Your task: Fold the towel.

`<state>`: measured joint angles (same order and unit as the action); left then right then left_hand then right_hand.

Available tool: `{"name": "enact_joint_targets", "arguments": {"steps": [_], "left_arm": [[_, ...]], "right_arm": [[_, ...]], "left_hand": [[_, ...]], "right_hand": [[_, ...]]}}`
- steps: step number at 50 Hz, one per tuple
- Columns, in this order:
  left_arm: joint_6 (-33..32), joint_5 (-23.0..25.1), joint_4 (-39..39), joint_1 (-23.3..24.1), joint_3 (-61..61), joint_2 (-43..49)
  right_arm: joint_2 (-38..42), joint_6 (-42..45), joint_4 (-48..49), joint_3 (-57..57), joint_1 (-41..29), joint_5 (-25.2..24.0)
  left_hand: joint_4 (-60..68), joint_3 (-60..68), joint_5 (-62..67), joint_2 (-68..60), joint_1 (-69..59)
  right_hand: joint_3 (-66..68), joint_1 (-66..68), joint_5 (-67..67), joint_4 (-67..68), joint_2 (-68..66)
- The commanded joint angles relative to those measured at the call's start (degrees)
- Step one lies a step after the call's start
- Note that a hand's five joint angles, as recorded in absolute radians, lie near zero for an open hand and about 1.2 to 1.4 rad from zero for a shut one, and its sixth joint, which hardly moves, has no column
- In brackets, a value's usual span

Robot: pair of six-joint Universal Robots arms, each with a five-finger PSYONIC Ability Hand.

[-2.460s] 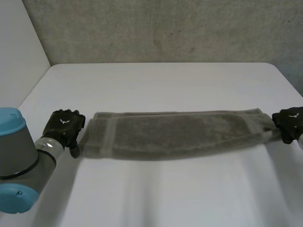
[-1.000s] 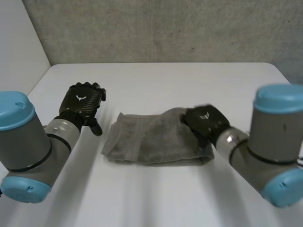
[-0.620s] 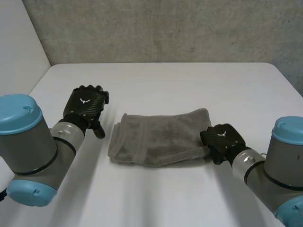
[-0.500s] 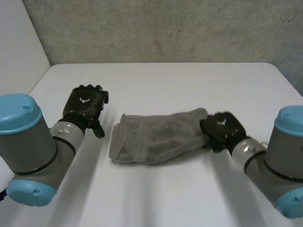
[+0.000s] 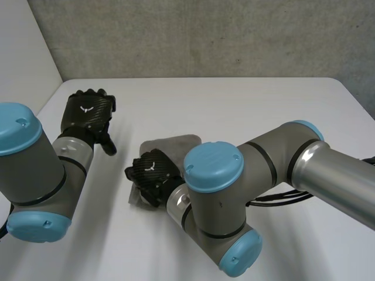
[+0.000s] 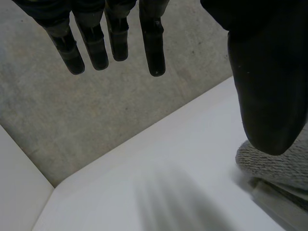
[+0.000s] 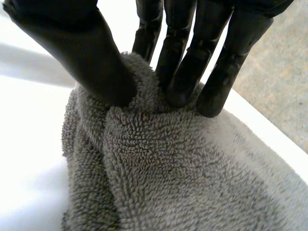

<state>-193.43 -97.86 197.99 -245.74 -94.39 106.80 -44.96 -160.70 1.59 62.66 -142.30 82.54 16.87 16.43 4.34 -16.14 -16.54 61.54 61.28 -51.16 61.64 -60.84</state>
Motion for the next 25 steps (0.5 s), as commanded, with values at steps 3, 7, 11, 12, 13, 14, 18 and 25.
{"name": "enact_joint_targets", "arguments": {"steps": [3,7,11,12,13,14,18,25], "left_arm": [[0.24,-0.14,0.11,0.88,3.51,0.69],[1.47,0.03,0.11,1.94,5.01,1.40],[5.68,0.30,-0.24,4.65,7.64,4.11],[6.91,0.47,-0.50,5.36,8.25,4.99],[6.92,0.47,-0.50,5.36,8.26,5.00],[7.88,0.65,-0.59,6.06,8.69,5.87],[8.94,1.53,-0.59,7.65,8.70,7.81],[8.86,3.81,-1.55,8.62,7.56,11.41]], "right_arm": [[-8.19,-9.36,-0.10,4.91,1.50,0.43],[-14.88,-12.01,-0.18,9.39,6.14,0.52],[-18.39,-12.36,-0.18,12.91,11.41,0.26],[-19.54,-12.27,-0.10,14.40,13.09,0.08],[-19.55,-12.27,-0.10,14.42,13.10,0.08],[-19.90,-12.27,-0.10,15.29,14.41,-0.01],[-19.12,-12.80,-0.01,16.09,16.88,-0.10],[-13.59,-14.91,0.08,14.08,17.41,-0.10]], "left_hand": [[-3.97,-3.52,-1.43,3.23,3.64],[-3.80,-3.36,-1.27,3.06,3.47],[-3.97,-3.52,-1.43,3.23,3.64],[-3.97,-3.52,-1.43,3.23,3.64],[-3.97,-3.52,-1.43,3.23,3.64],[-3.97,-3.52,-1.43,3.23,3.64],[-4.14,-3.69,-1.60,3.40,3.81],[-3.97,-3.53,-1.44,3.23,3.64]], "right_hand": [[-49.06,-48.80,48.67,-49.16,48.36],[-51.54,-51.28,51.16,-51.64,50.84],[-51.54,-51.28,51.16,-51.64,50.84],[-51.54,-51.28,51.16,-51.64,50.84],[-51.54,-51.28,51.16,-51.64,50.84],[-51.54,-51.28,51.16,-51.64,50.84],[-51.54,-51.28,51.16,-51.64,50.84],[-51.54,-51.28,51.16,-51.64,50.84]]}}
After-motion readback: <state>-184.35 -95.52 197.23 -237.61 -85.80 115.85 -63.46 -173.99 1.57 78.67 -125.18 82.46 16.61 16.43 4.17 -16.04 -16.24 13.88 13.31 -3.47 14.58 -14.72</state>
